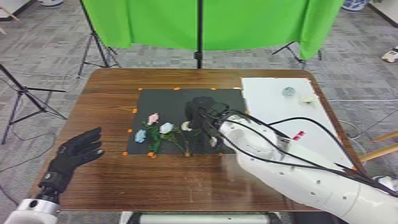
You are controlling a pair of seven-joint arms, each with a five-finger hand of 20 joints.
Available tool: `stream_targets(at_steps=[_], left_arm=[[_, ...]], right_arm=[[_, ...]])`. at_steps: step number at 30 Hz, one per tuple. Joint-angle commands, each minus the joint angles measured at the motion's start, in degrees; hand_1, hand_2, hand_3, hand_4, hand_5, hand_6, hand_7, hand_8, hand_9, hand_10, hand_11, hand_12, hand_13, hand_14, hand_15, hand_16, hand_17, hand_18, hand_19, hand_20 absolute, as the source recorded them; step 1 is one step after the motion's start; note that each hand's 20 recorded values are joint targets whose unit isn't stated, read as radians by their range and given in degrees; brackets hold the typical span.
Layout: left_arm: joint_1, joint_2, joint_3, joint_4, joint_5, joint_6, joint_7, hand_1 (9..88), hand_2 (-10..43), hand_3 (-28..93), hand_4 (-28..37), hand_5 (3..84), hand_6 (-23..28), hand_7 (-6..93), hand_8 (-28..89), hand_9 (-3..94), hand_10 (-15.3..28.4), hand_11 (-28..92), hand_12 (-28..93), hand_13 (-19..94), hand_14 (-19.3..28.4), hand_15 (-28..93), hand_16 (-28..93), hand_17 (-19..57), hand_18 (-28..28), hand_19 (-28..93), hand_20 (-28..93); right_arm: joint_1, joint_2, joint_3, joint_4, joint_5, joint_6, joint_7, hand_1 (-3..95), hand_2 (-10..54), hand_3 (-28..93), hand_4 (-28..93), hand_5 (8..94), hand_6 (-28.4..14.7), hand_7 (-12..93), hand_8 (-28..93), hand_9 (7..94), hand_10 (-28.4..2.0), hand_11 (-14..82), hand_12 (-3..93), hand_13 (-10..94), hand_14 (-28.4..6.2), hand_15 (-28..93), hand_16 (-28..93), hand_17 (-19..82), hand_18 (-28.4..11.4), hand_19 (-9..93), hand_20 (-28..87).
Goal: Arrange flowers
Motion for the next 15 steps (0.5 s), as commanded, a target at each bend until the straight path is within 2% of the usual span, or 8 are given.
stream_targets(at_steps=[1, 10, 15], left_arm=[[0.74, -0.54, -0.09, -0.06, -0.11, -0.09, -0.56, 40.6, -9.5, 61, -8.9, 35.4, 4.4, 12.6, -6, 31.4, 9.6, 15, 16, 30, 14.6, 15, 3, 6.8, 11.7, 5, 19], [0.98, -0.49, -0.27, -0.21, -0.11, -0.14, -0.70, 41.5, -9.5, 60, -8.4, 35.2, 4.5, 12.5, -6, 31.1, 9.6, 15, 15, 30, 14.6, 16, 3, 6.7, 11.7, 5, 19], [0.52, -0.20, -0.11, 0.04, -0.17, -0.46, -0.79, 41.9, -9.5, 60, -8.3, 35.2, 4.6, 12.3, -6, 31.1, 9.6, 15, 15, 30, 14.5, 16, 3, 6.7, 11.7, 5, 19]], right_arm=[[-0.29, 1.03, 0.81, -1.48, -1.23, -2.55, -0.60, 50.8, -9.5, 60, -18, 71.3, 1.6, 24, 4, 79.8, -10.0, 15.6, 34.0, 85, -2.2, 65, 36, 58, -14.7, 93, 61], [-0.85, 1.72, 2.67, -3.08, -0.32, -2.79, -0.70, 48.7, -9.5, 62, -18, 70.4, 1.6, 24, 4, 78.5, -10.5, 17.9, 30.6, 85, -2.5, 65, 36, 58, -14.8, 93, 61], [-1.09, 2.47, 3.54, -4.69, 0.59, -3.80, -0.81, 48.4, -9.5, 62, -18, 70.2, 1.6, 23, 4, 78.4, -10.5, 18.2, 30.1, 85, -2.6, 65, 36, 58, -14.8, 93, 61]])
